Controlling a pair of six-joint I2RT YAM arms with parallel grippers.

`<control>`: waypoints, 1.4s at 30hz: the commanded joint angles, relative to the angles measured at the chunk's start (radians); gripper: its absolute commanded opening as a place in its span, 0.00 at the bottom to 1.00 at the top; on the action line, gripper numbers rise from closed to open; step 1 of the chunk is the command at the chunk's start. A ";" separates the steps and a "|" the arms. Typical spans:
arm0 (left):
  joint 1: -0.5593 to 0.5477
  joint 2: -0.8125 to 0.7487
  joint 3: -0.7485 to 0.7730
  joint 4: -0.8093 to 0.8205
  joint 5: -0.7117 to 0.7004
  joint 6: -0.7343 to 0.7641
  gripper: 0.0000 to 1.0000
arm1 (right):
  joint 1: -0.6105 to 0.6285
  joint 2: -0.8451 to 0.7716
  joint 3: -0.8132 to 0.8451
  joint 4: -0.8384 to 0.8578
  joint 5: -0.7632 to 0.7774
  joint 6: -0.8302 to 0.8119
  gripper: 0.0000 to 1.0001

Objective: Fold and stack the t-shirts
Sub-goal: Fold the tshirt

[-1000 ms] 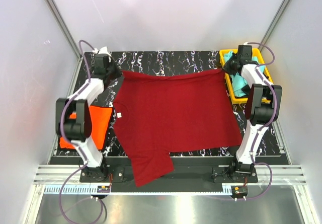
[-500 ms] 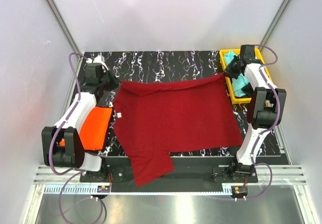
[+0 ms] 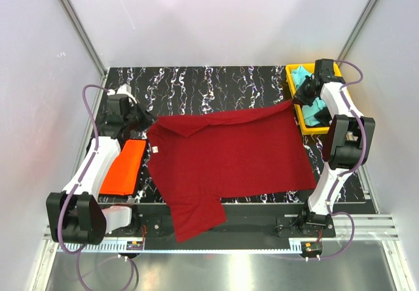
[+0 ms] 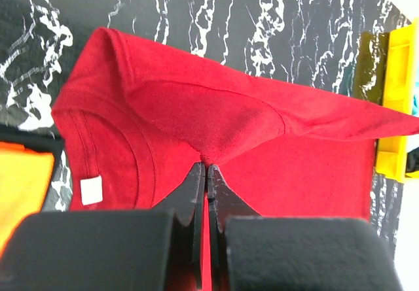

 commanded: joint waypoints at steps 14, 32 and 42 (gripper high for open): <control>-0.006 -0.096 -0.109 -0.020 0.001 -0.028 0.00 | -0.015 -0.012 0.013 -0.058 0.018 -0.032 0.03; -0.005 -0.056 -0.146 -0.034 0.009 -0.011 0.00 | -0.015 0.007 -0.067 -0.099 0.090 -0.044 0.05; -0.006 -0.037 -0.178 -0.034 0.021 -0.006 0.00 | -0.015 0.027 -0.103 -0.105 0.110 -0.049 0.06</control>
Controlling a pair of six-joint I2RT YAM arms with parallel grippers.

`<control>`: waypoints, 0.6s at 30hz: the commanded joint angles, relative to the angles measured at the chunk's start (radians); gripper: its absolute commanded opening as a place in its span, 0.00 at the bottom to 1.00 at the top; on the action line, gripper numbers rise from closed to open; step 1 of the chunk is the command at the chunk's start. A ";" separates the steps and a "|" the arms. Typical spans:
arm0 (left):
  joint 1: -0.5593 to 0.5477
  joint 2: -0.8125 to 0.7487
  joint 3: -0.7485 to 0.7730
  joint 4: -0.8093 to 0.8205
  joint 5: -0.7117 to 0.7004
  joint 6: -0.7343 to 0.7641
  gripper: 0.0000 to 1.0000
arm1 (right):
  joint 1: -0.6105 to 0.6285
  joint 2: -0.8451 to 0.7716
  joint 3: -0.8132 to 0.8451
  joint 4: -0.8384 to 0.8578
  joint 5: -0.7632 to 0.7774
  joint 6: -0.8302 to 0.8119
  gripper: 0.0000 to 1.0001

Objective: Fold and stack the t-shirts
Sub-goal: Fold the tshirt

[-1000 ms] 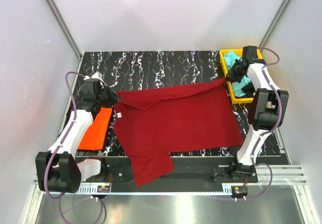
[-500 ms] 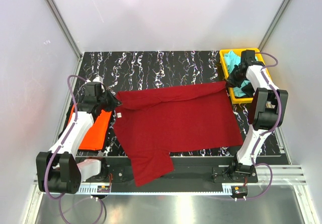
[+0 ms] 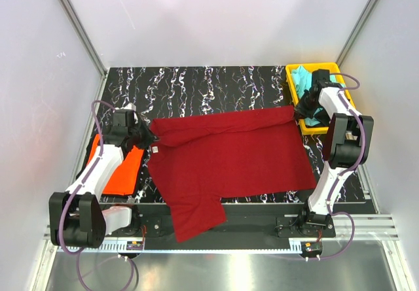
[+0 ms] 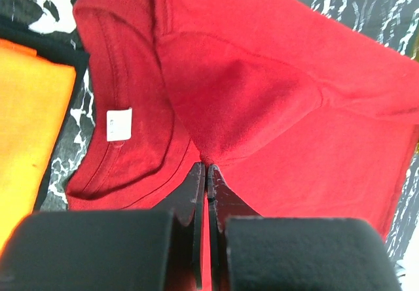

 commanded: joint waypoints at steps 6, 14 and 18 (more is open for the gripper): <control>-0.002 0.031 -0.034 0.025 0.028 0.005 0.00 | -0.006 0.024 -0.031 -0.011 0.043 -0.030 0.07; 0.000 0.021 -0.059 0.024 0.030 -0.004 0.00 | -0.006 0.037 -0.032 -0.008 0.043 -0.038 0.08; 0.000 0.012 -0.088 0.025 0.042 -0.018 0.00 | -0.004 0.045 -0.032 -0.010 0.049 -0.041 0.08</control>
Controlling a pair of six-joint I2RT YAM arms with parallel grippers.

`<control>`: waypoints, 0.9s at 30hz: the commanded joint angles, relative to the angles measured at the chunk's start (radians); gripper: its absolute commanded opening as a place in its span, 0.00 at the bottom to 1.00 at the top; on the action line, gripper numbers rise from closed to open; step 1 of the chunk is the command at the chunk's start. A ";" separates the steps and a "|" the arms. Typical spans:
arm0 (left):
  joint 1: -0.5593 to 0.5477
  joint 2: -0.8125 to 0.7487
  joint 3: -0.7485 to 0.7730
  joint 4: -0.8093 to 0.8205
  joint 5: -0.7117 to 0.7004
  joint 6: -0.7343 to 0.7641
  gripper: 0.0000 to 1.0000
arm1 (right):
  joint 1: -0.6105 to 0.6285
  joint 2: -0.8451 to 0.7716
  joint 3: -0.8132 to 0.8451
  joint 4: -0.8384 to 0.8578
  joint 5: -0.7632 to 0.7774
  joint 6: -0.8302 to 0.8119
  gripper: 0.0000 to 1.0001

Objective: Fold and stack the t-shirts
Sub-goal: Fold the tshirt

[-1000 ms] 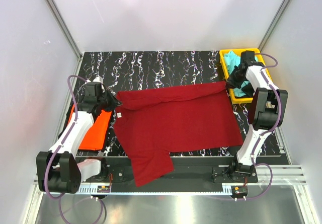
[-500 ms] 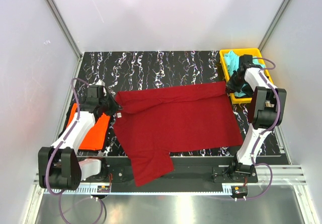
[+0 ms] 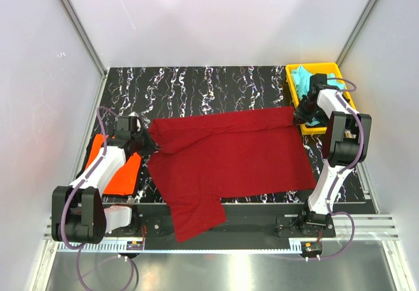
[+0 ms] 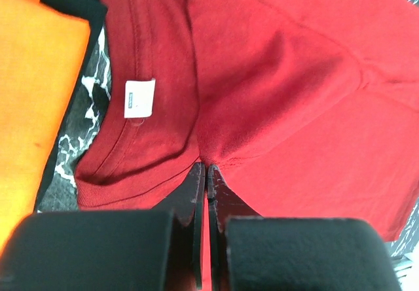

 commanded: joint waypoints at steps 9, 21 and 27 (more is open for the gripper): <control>0.001 -0.044 -0.027 0.021 0.032 -0.035 0.00 | -0.003 0.033 0.003 -0.002 0.051 -0.022 0.10; 0.001 -0.035 -0.026 0.017 0.031 -0.038 0.00 | 0.011 0.063 0.029 -0.010 0.077 -0.036 0.13; 0.001 -0.024 -0.023 0.015 0.025 -0.029 0.00 | 0.011 0.086 0.063 -0.031 0.114 -0.039 0.15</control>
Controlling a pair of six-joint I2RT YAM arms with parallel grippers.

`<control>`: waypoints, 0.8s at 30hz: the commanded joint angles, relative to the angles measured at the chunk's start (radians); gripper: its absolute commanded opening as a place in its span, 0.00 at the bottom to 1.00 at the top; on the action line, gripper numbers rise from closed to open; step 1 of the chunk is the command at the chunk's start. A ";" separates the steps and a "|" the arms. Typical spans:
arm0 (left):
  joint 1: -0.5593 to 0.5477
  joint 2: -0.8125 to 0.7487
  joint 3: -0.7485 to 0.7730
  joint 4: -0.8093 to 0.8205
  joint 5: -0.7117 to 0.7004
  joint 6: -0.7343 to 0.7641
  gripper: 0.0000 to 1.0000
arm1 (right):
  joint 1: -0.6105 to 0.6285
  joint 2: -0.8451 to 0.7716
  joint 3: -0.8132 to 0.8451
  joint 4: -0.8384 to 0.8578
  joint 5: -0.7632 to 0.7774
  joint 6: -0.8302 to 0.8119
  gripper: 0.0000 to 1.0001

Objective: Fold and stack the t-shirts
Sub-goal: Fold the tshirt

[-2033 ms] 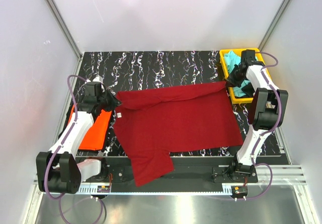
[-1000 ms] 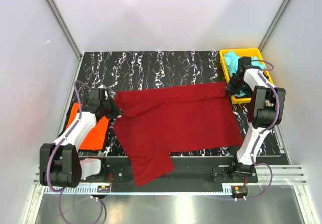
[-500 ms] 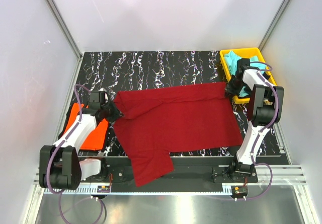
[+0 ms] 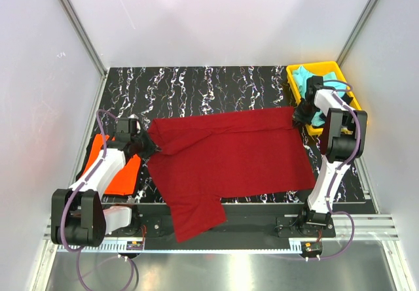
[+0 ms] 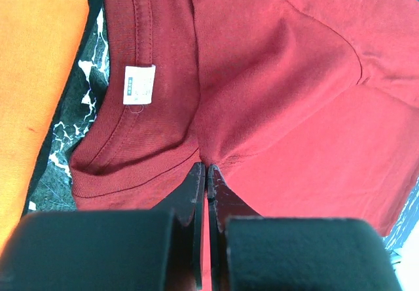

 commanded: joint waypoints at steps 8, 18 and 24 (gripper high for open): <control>0.012 0.013 0.023 0.006 0.015 0.017 0.00 | 0.003 0.039 0.075 -0.037 0.132 -0.020 0.14; 0.023 0.051 0.051 -0.016 0.032 0.048 0.00 | 0.012 0.069 0.101 -0.057 0.149 -0.026 0.17; 0.023 0.068 0.111 -0.014 0.040 0.074 0.00 | 0.037 -0.001 0.112 -0.078 0.128 -0.023 0.39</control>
